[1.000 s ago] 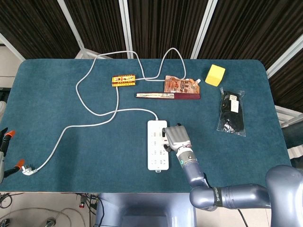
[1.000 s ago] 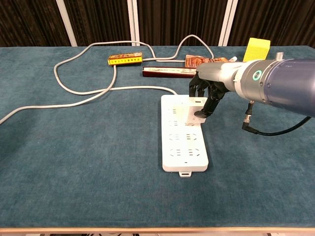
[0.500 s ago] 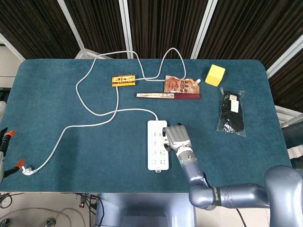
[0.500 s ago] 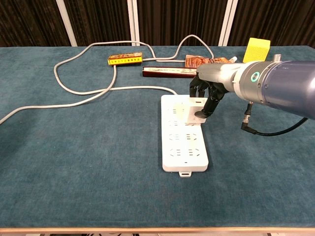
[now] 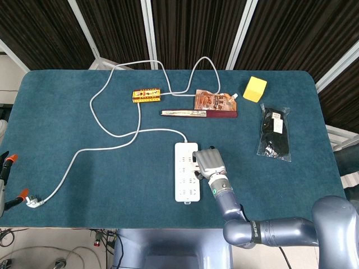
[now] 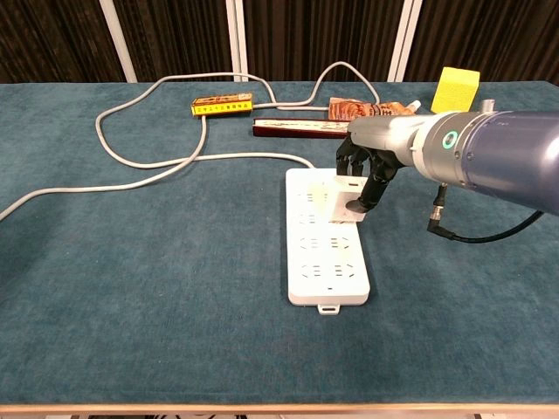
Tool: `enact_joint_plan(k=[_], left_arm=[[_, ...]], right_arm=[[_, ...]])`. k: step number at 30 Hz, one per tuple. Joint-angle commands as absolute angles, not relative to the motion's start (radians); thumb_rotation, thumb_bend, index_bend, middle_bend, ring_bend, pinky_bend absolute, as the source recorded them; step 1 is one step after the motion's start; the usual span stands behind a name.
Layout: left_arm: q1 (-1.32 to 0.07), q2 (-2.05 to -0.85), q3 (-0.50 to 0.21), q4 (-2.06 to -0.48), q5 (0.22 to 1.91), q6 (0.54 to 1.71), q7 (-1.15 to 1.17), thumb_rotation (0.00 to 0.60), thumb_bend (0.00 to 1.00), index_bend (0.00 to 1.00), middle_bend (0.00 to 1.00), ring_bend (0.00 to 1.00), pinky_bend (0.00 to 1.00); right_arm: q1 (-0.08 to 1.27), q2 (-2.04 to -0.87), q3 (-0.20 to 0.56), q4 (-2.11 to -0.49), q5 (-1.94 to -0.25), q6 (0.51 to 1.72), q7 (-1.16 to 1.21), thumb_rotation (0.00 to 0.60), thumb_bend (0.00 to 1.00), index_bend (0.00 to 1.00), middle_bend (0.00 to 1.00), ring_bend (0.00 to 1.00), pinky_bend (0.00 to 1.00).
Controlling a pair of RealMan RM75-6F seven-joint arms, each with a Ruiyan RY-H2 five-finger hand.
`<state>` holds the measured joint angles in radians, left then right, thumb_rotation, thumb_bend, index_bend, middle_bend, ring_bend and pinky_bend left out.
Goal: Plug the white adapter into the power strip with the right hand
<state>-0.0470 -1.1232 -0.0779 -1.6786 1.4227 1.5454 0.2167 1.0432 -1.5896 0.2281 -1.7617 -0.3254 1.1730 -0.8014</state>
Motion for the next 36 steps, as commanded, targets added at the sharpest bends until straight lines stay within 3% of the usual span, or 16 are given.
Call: enact_joint_plan(k=[1, 22, 36], left_arm=[[-0.047, -1.123, -0.078, -1.679, 1.423, 1.546, 0.216, 0.600, 0.18, 0.13, 0.05, 0.00, 0.01], [-0.048, -1.123, -0.078, -1.677, 1.423, 1.544, 0.214, 0.600, 0.18, 0.13, 0.05, 0.00, 0.01], [-0.047, -1.123, -0.079, -1.678, 1.420, 1.544, 0.217, 0.600, 0.18, 0.13, 0.05, 0.00, 0.01]], right_arm=[[1.046, -1.595, 0.227, -1.757, -0.325, 1.172, -0.806, 0.600, 0.53, 0.70, 0.61, 0.47, 0.22], [1.066, -1.644, 0.224, -1.733, -0.331, 1.184, -0.847, 0.600, 0.53, 0.79, 0.67, 0.50, 0.22], [1.044, -1.655, 0.225, -1.719, -0.368, 1.166, -0.804, 0.600, 0.56, 0.98, 0.78, 0.61, 0.25]])
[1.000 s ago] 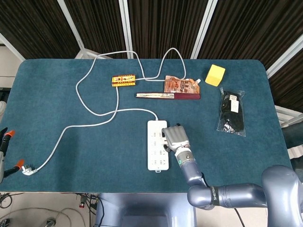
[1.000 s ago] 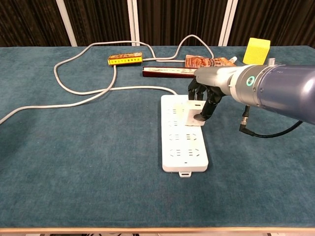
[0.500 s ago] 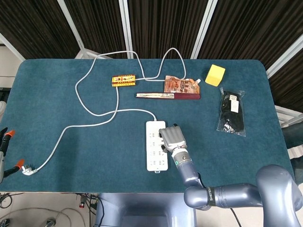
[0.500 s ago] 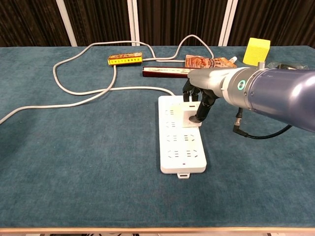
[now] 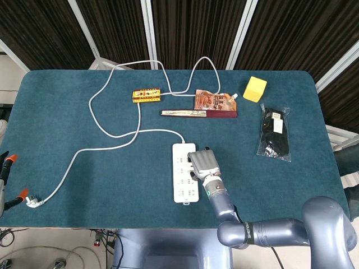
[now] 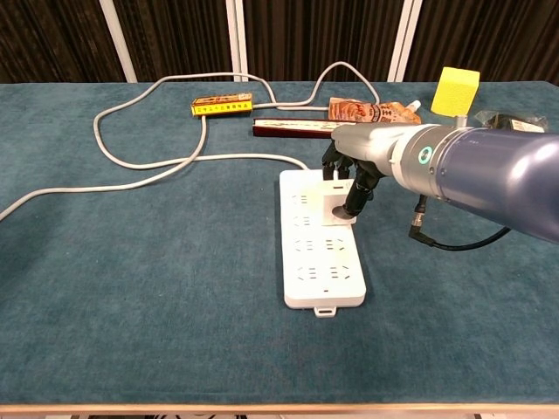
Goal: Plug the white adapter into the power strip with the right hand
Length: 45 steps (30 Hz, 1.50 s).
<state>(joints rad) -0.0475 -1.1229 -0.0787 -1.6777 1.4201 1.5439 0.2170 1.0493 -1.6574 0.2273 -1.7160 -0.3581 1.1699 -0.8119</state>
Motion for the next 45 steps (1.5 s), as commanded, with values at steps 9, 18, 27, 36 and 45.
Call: enact_joint_plan(k=[9, 18, 27, 36, 45], left_arm=[[-0.047, -1.121, -0.078, -1.678, 1.420, 1.543, 0.214, 0.600, 0.18, 0.13, 0.05, 0.00, 0.01], [-0.047, -1.121, -0.078, -1.680, 1.419, 1.543, 0.216, 0.600, 0.18, 0.13, 0.05, 0.00, 0.01], [-0.047, -1.121, -0.079, -1.680, 1.419, 1.543, 0.216, 0.600, 0.18, 0.13, 0.05, 0.00, 0.01], [-0.047, -1.121, -0.079, -1.680, 1.417, 1.543, 0.218, 0.600, 0.18, 0.13, 0.05, 0.00, 0.01], [-0.047, -1.123, -0.080, -1.680, 1.414, 1.544, 0.224, 0.600, 0.18, 0.13, 0.05, 0.00, 0.01]], right_arm=[[1.030, -1.665, 0.208, -1.712, -0.408, 1.164, -0.792, 0.600, 0.56, 1.00, 0.81, 0.63, 0.25], [1.020, -1.693, 0.192, -1.682, -0.441, 1.174, -0.795, 0.600, 0.56, 1.00, 0.84, 0.66, 0.28], [1.010, -1.702, 0.186, -1.678, -0.463, 1.177, -0.801, 0.600, 0.56, 1.00, 0.84, 0.65, 0.28], [1.014, -1.653, 0.186, -1.731, -0.417, 1.149, -0.843, 0.600, 0.53, 0.51, 0.43, 0.40, 0.20], [1.049, -1.606, 0.190, -1.782, -0.295, 1.121, -0.908, 0.600, 0.37, 0.05, 0.09, 0.17, 0.12]])
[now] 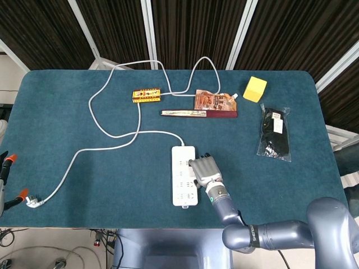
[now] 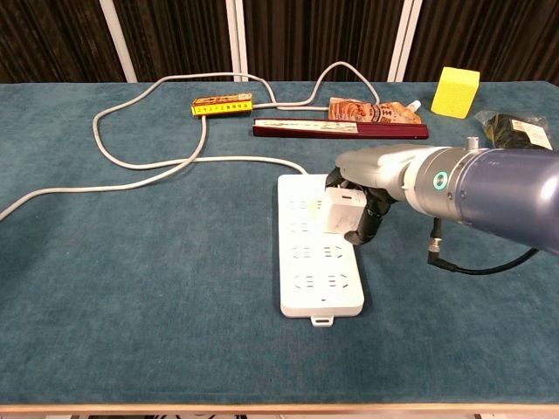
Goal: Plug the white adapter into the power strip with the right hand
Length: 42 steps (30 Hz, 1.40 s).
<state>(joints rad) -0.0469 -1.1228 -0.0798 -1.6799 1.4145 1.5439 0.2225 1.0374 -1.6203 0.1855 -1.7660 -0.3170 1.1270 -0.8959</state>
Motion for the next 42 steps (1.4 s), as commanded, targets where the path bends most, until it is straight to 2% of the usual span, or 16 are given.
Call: enact_joint_plan(k=[1, 9, 18, 22, 27, 31, 35, 42], left_arm=[[-0.047, -1.124, -0.080, -1.680, 1.413, 1.544, 0.225, 0.600, 0.18, 0.13, 0.05, 0.00, 0.01], [-0.047, -1.125, -0.082, -1.680, 1.410, 1.545, 0.229, 0.600, 0.18, 0.13, 0.05, 0.00, 0.01], [-0.046, -1.127, -0.082, -1.681, 1.409, 1.546, 0.233, 0.600, 0.18, 0.13, 0.05, 0.00, 0.01], [-0.046, -1.126, -0.082, -1.683, 1.407, 1.546, 0.234, 0.600, 0.18, 0.13, 0.05, 0.00, 0.01], [-0.045, -1.126, -0.083, -1.686, 1.405, 1.547, 0.235, 0.600, 0.18, 0.13, 0.05, 0.00, 0.01], [-0.044, -1.124, -0.082, -1.689, 1.406, 1.549, 0.233, 0.600, 0.18, 0.13, 0.05, 0.00, 0.01], [-0.043, -1.123, -0.082, -1.689, 1.406, 1.549, 0.232, 0.600, 0.18, 0.13, 0.05, 0.00, 0.01], [-0.043, -1.121, -0.081, -1.690, 1.408, 1.548, 0.226, 0.600, 0.18, 0.13, 0.05, 0.00, 0.01]], right_arm=[[1.050, -1.603, 0.191, -1.786, -0.292, 1.122, -0.906, 0.600, 0.37, 0.04, 0.08, 0.17, 0.12], [1.052, -1.551, 0.203, -1.839, -0.275, 1.129, -0.889, 0.600, 0.37, 0.00, 0.04, 0.15, 0.10], [0.999, -1.419, 0.223, -1.962, -0.354, 1.150, -0.795, 0.600, 0.37, 0.00, 0.03, 0.14, 0.10], [0.951, -1.319, 0.198, -2.051, -0.415, 1.150, -0.751, 0.600, 0.37, 0.02, 0.05, 0.14, 0.10], [0.874, -1.247, 0.127, -2.135, -0.574, 1.153, -0.685, 0.600, 0.37, 0.11, 0.11, 0.14, 0.10], [0.827, -1.240, 0.074, -2.157, -0.685, 1.159, -0.649, 0.600, 0.37, 0.15, 0.11, 0.14, 0.10], [0.806, -1.256, 0.044, -2.150, -0.740, 1.156, -0.635, 0.600, 0.37, 0.16, 0.11, 0.14, 0.10], [0.797, -1.321, 0.034, -2.114, -0.774, 1.176, -0.647, 0.600, 0.37, 0.17, 0.18, 0.14, 0.10]])
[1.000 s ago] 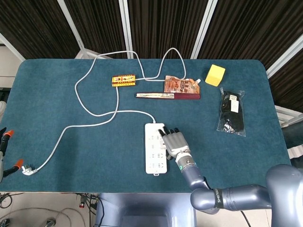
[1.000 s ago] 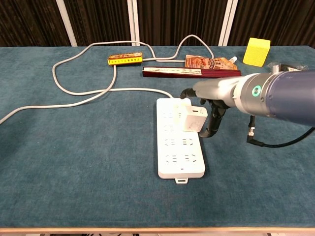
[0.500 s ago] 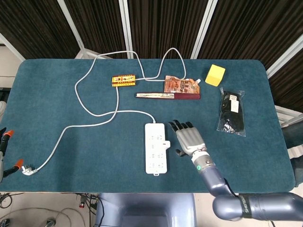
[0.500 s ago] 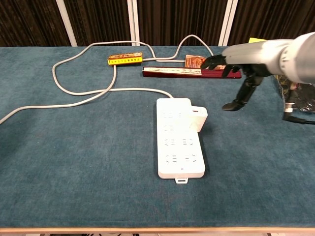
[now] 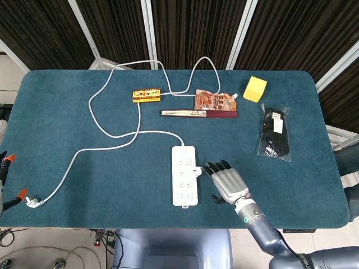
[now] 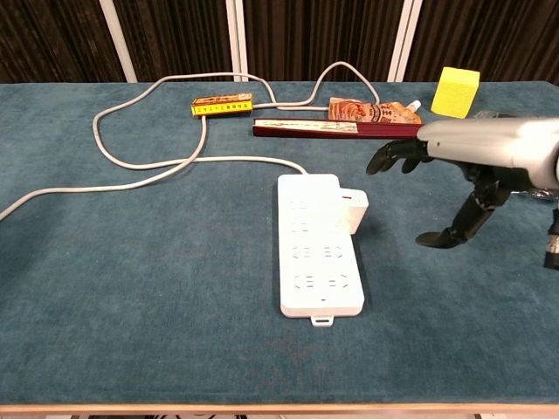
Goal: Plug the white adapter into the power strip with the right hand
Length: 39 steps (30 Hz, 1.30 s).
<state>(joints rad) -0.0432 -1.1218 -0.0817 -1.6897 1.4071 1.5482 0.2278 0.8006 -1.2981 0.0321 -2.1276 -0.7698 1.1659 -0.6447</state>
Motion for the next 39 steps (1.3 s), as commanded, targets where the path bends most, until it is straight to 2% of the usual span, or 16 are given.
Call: enact_joint_plan(k=[1, 6, 21, 34, 39], left_arm=[[-0.043, -1.120, -0.081, -1.689, 1.408, 1.548, 0.225, 0.600, 0.18, 0.13, 0.05, 0.00, 0.01], [-0.043, -1.121, -0.081, -1.689, 1.408, 1.547, 0.225, 0.600, 0.18, 0.13, 0.05, 0.00, 0.01], [-0.044, -1.122, -0.082, -1.687, 1.406, 1.545, 0.227, 0.600, 0.18, 0.13, 0.05, 0.00, 0.00], [-0.044, -1.121, -0.083, -1.688, 1.402, 1.544, 0.227, 0.600, 0.18, 0.13, 0.05, 0.00, 0.00], [-0.044, -1.121, -0.083, -1.689, 1.401, 1.545, 0.228, 0.600, 0.18, 0.13, 0.05, 0.00, 0.00]], right_arm=[[0.797, -1.332, 0.038, -2.110, -0.774, 1.179, -0.646, 0.600, 0.37, 0.17, 0.19, 0.15, 0.10], [0.799, -1.371, 0.056, -2.084, -0.753, 1.195, -0.653, 0.600, 0.37, 0.18, 0.23, 0.15, 0.10], [0.821, -1.408, 0.068, -2.077, -0.708, 1.192, -0.699, 0.600, 0.37, 0.24, 0.23, 0.15, 0.10], [0.838, -1.439, 0.085, -2.069, -0.678, 1.209, -0.728, 0.600, 0.37, 0.24, 0.25, 0.16, 0.10], [0.843, -1.448, 0.088, -2.068, -0.671, 1.210, -0.733, 0.600, 0.37, 0.25, 0.29, 0.17, 0.10]])
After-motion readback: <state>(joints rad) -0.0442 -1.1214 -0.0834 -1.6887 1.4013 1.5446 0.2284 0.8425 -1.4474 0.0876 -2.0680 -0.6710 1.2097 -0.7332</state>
